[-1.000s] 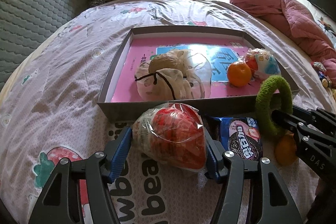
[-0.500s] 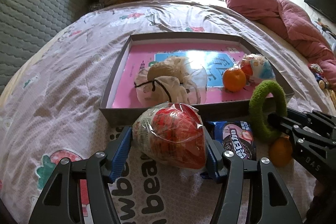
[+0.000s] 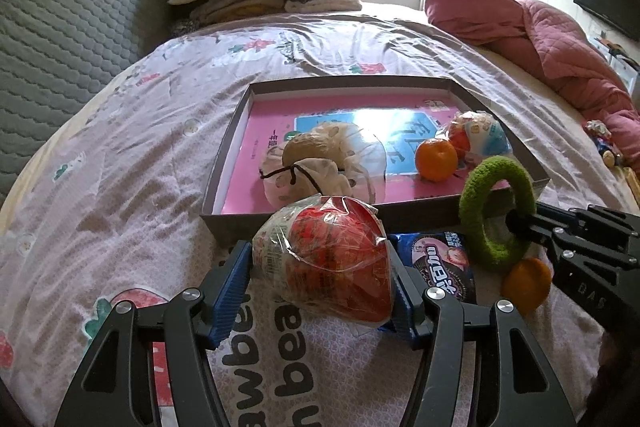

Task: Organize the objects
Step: 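Grasp the wrapped red ball with left tool while right tool grasps the green ring, then lift and carry the red ball and green ring over the pink tray with both tools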

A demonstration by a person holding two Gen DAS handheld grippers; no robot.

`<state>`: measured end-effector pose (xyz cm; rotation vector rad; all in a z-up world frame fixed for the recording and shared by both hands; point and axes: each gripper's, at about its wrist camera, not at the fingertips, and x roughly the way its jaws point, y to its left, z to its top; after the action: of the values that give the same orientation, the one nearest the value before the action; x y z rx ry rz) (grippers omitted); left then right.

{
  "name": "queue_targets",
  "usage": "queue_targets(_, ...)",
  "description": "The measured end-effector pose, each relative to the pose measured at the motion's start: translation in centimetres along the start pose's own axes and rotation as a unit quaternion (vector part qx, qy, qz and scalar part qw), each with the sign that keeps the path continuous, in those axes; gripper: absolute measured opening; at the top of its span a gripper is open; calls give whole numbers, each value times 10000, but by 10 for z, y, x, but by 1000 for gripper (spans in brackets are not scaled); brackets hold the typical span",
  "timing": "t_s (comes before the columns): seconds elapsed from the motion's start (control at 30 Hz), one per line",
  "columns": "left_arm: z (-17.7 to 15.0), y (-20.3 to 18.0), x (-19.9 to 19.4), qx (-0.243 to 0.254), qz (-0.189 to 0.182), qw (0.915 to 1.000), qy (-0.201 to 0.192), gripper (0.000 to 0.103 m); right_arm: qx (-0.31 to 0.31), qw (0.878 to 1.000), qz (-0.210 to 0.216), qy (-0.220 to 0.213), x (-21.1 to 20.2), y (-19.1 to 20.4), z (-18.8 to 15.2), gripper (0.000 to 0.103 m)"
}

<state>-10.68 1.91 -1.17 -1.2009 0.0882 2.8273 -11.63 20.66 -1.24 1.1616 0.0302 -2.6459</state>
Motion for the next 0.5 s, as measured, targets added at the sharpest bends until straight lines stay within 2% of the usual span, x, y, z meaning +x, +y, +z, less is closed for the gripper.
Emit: queue_targets(0.5,3,-2,-12,30,80,9997,-212,64,-85,9990,41,-446,-20,2,8,14)
